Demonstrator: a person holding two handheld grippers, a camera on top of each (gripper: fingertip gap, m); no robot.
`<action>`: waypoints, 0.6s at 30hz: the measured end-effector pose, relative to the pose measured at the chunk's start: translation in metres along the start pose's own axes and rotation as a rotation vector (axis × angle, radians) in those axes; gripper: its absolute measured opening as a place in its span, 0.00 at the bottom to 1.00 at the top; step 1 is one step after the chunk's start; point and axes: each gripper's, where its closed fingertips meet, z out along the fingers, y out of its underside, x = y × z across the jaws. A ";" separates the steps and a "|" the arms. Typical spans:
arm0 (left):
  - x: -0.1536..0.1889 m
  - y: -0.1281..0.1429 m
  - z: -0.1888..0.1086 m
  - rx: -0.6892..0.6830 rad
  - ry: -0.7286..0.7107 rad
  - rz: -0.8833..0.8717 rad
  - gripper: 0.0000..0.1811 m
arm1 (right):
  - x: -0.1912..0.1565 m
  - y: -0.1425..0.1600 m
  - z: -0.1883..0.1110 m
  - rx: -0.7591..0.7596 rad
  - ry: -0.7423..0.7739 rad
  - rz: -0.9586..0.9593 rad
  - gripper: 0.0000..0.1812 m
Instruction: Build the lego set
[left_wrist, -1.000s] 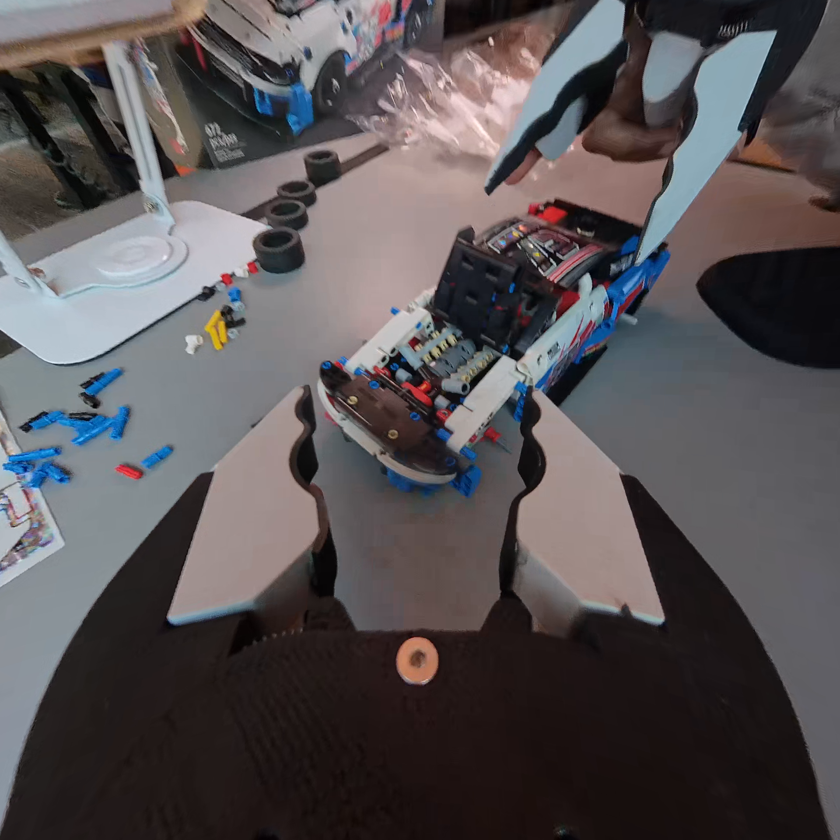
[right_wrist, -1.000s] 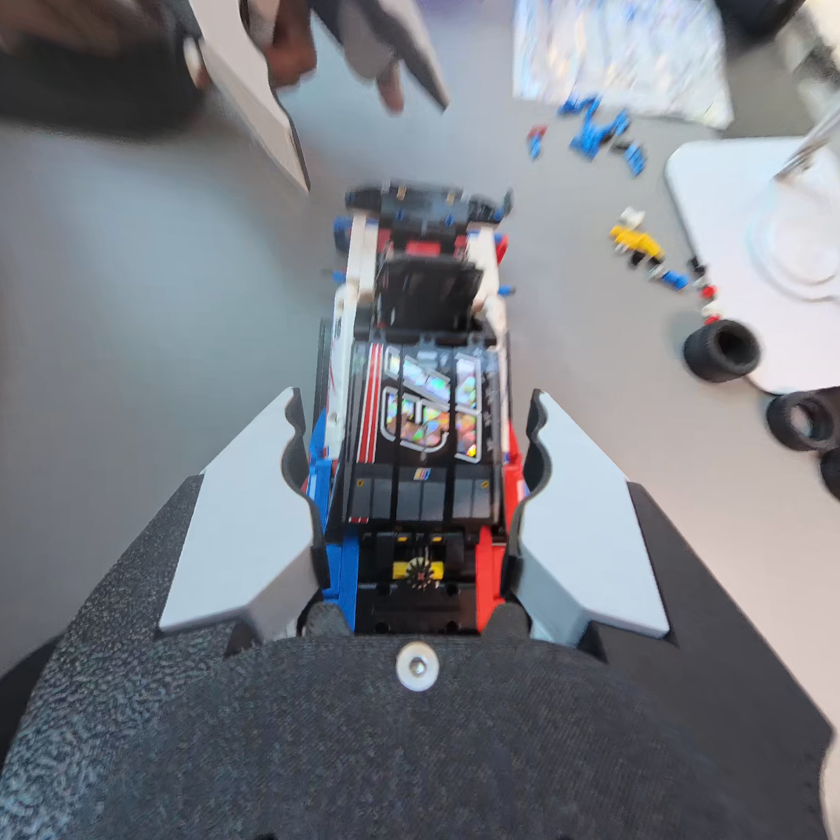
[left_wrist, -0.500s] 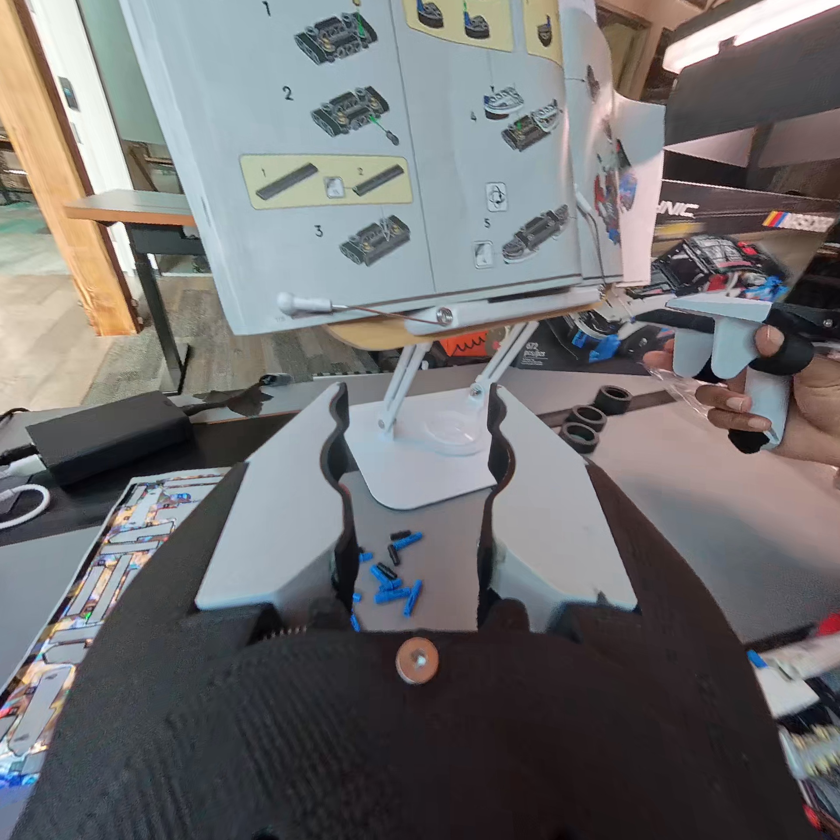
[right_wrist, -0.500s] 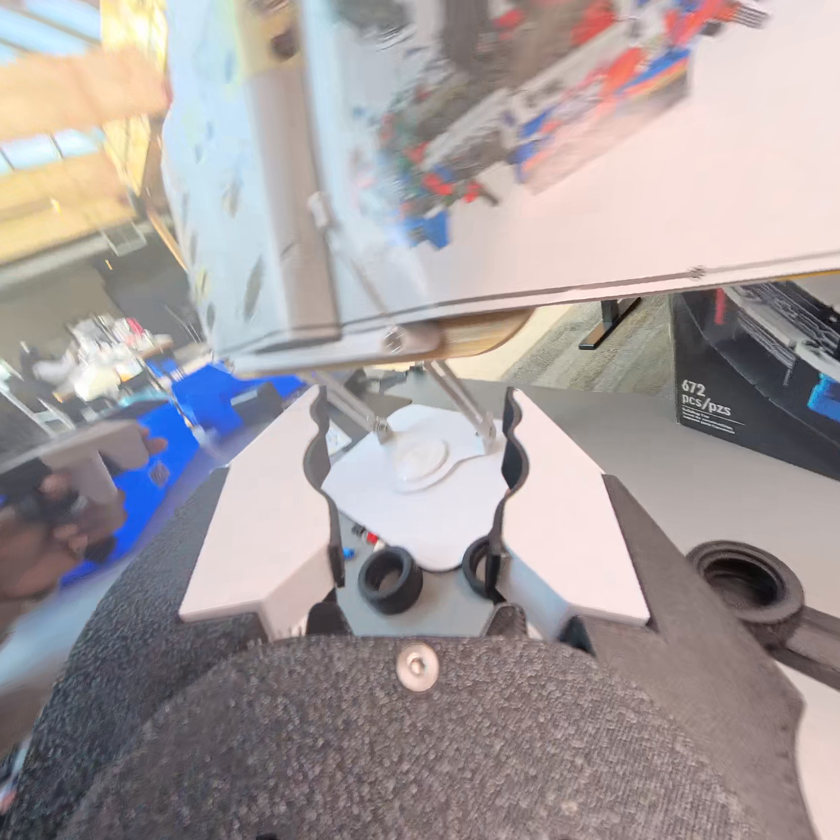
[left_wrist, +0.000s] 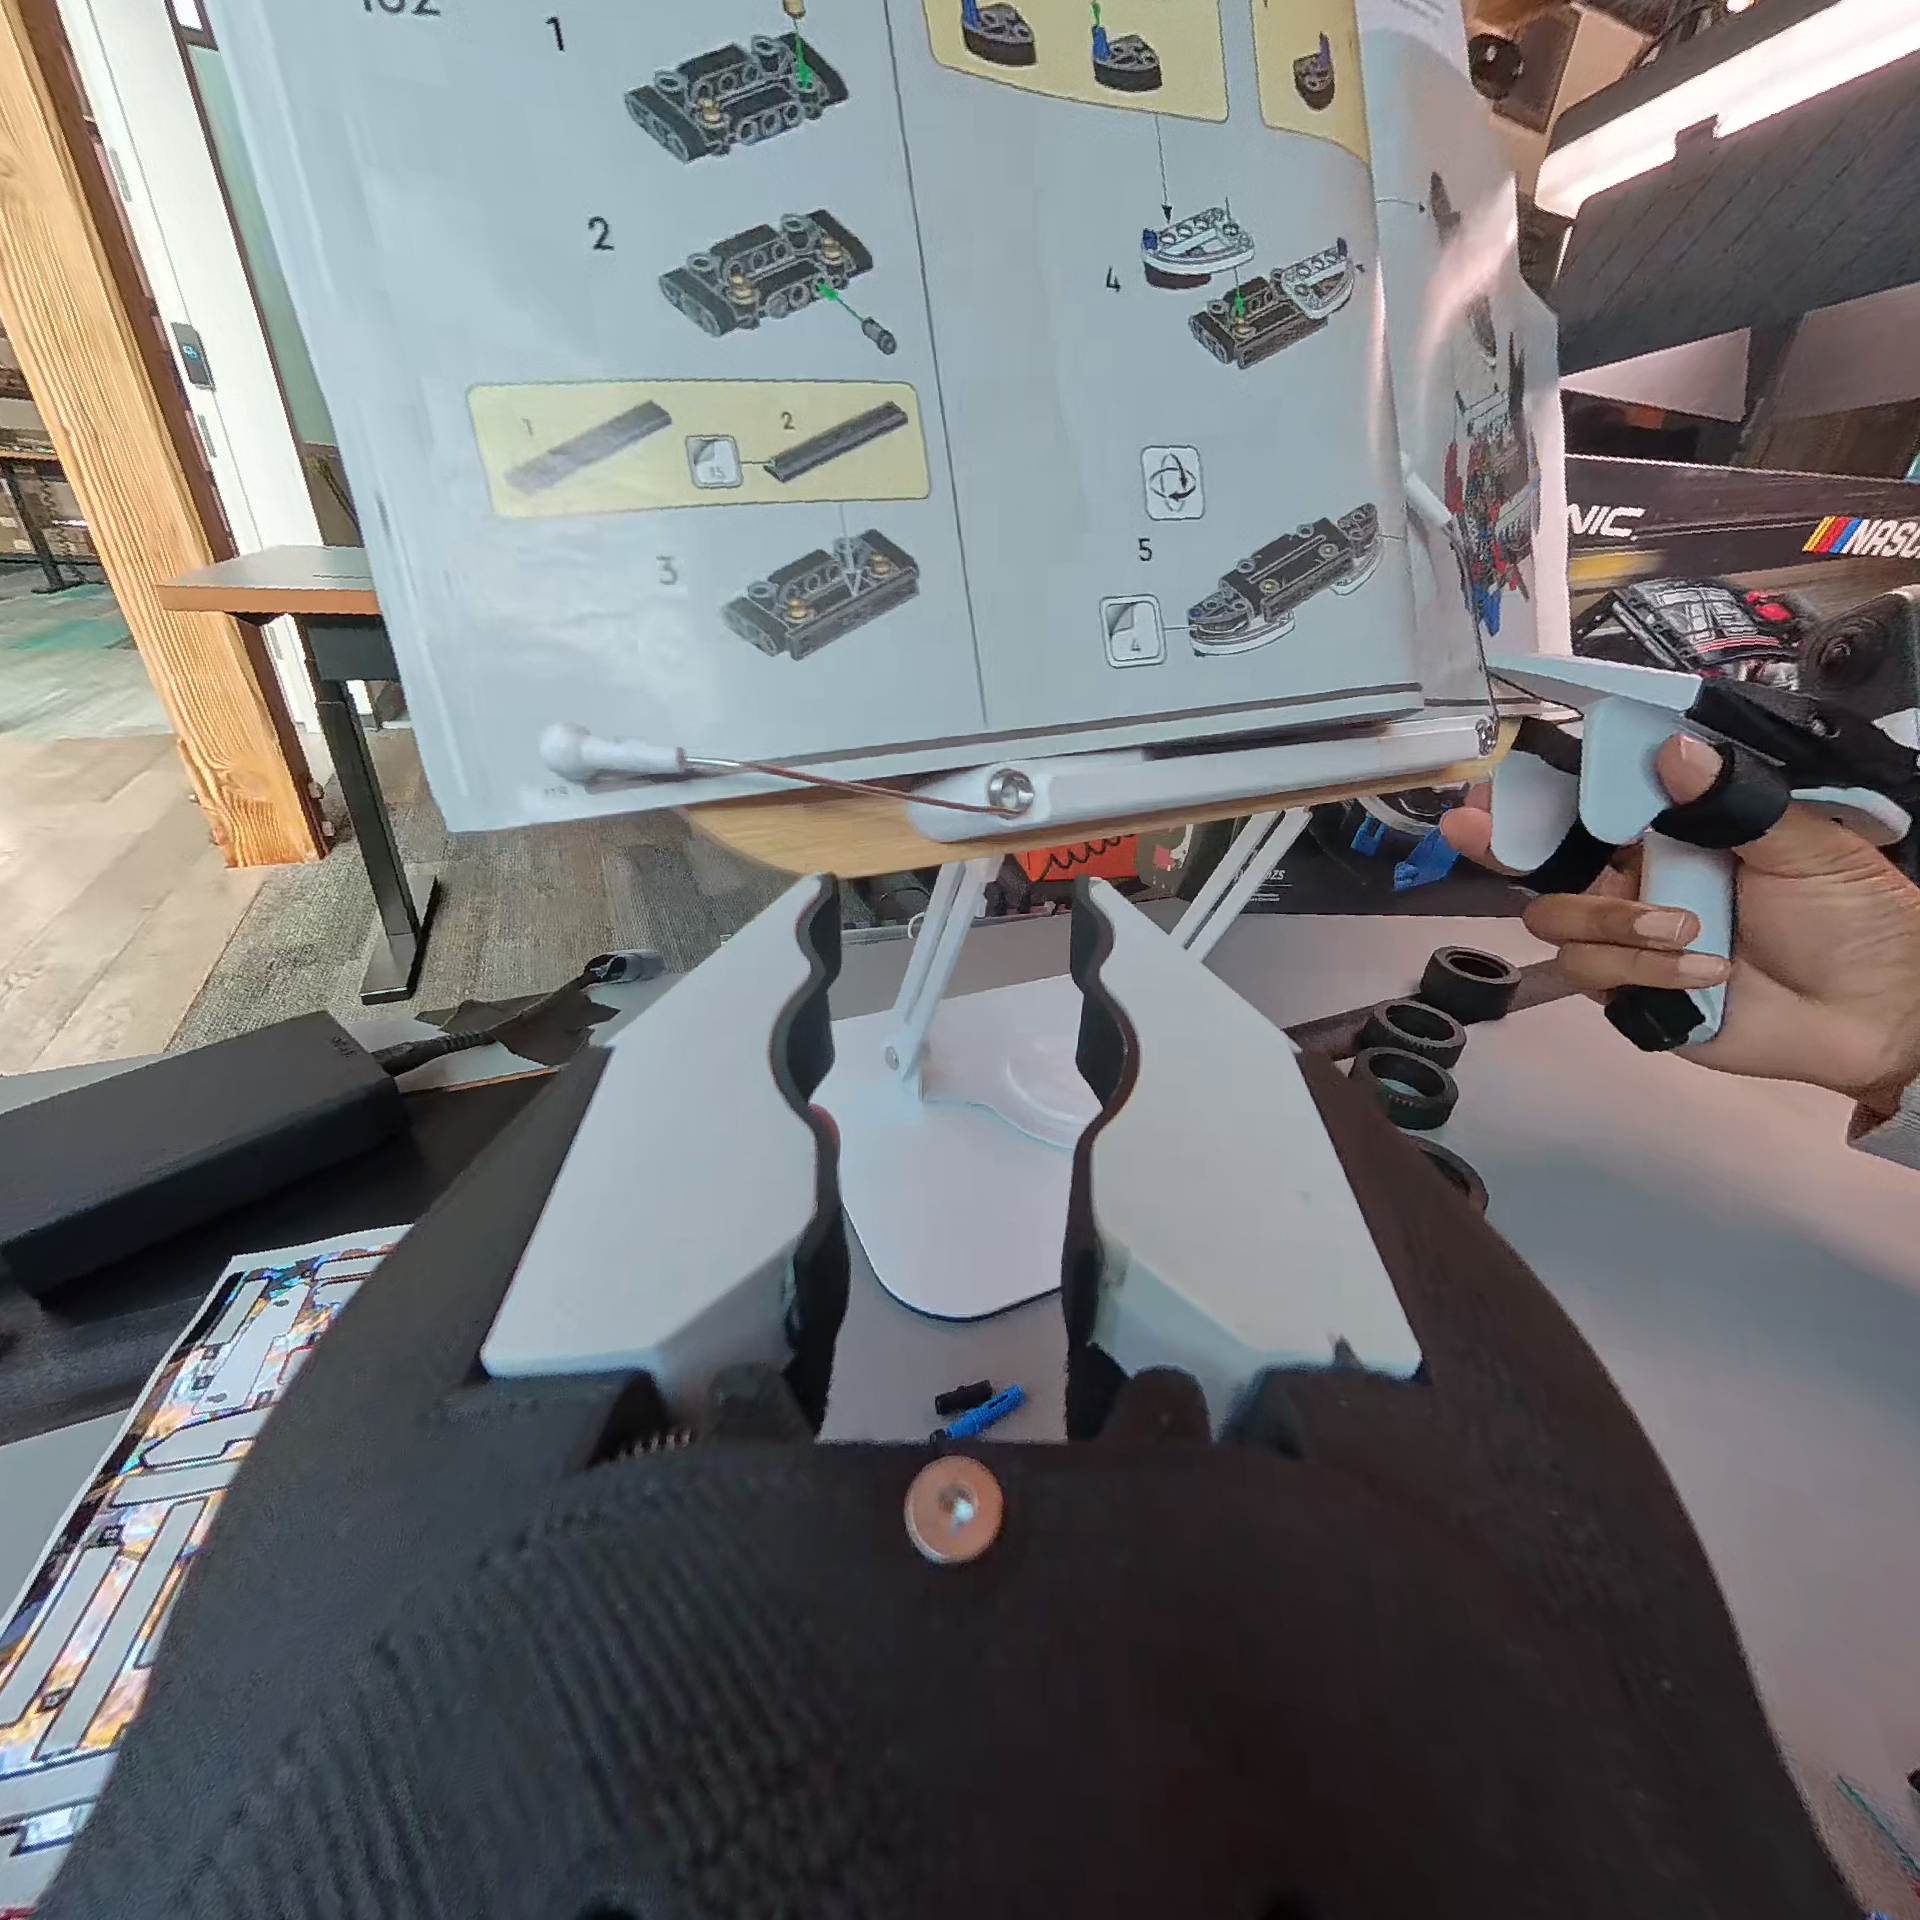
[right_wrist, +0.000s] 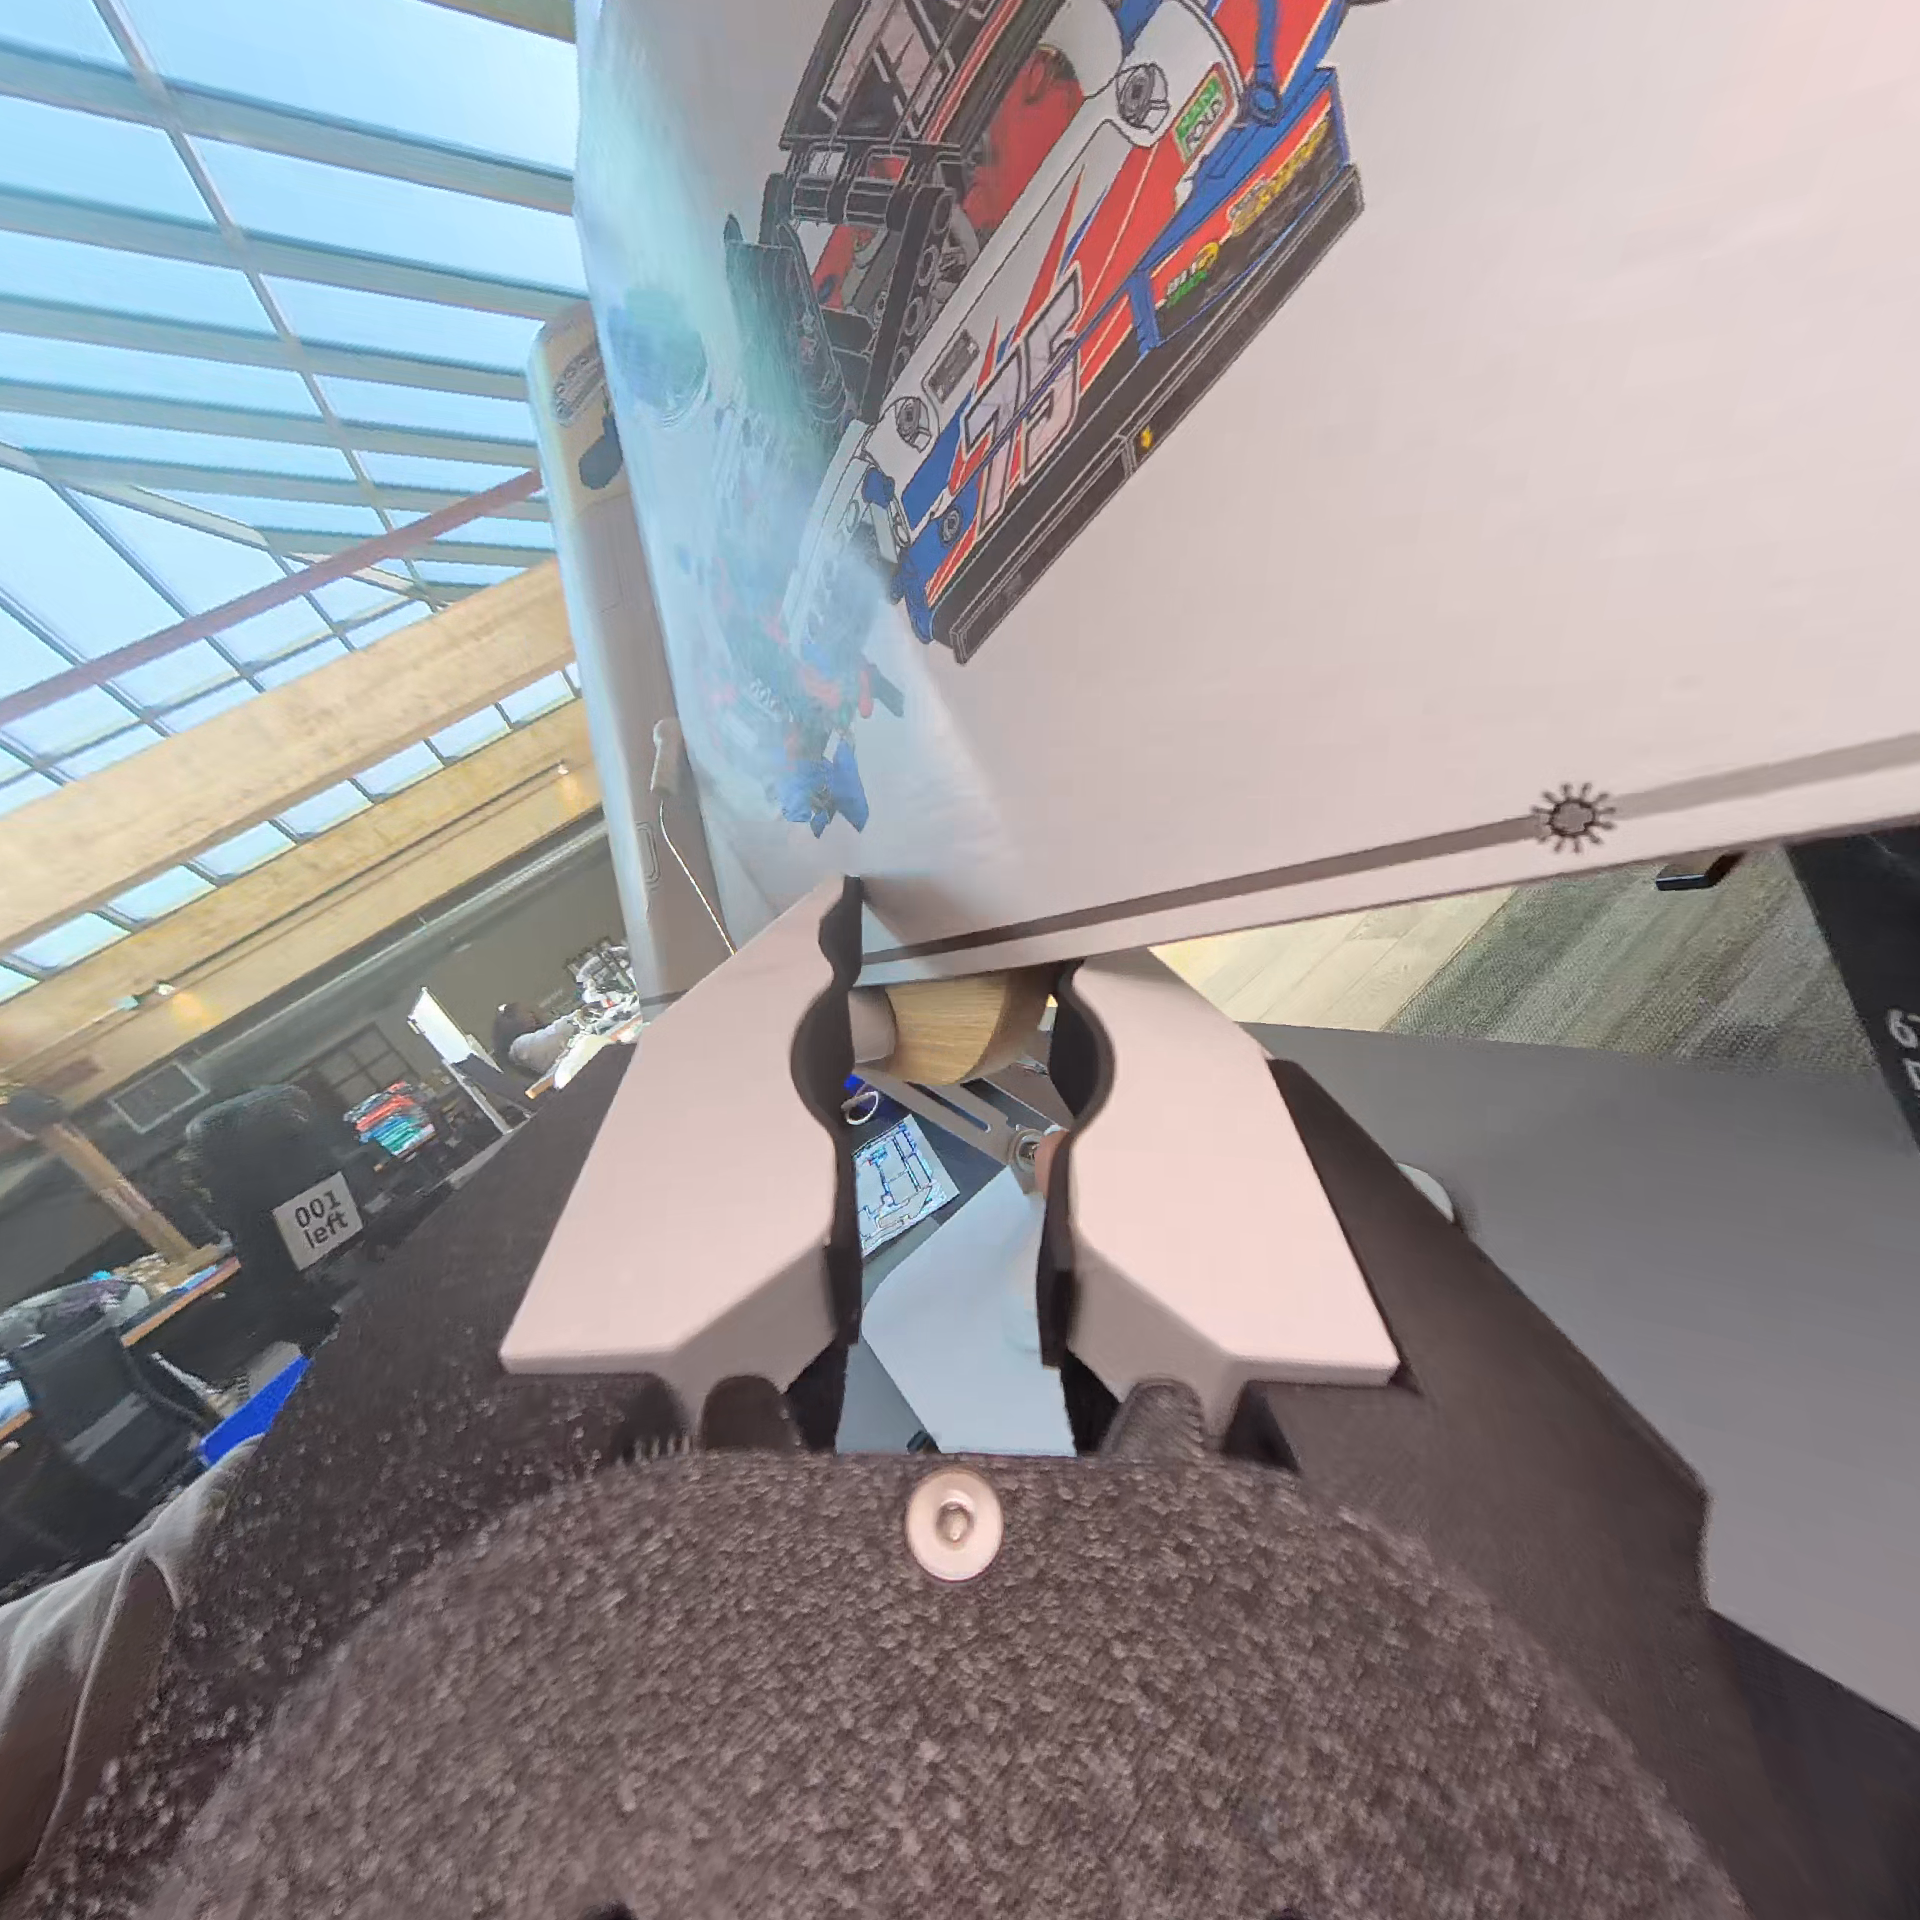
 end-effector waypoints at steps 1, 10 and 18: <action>0.003 -0.001 0.000 0.003 0.010 0.007 0.24 | -0.005 0.003 -0.004 0.009 0.006 -0.024 0.17; 0.066 -0.012 0.000 -0.024 0.171 0.106 0.21 | -0.014 0.009 -0.016 -0.088 0.106 -0.050 0.28; 0.117 -0.040 0.027 -0.033 0.258 0.248 0.13 | -0.055 0.021 -0.035 -0.325 0.363 -0.734 0.17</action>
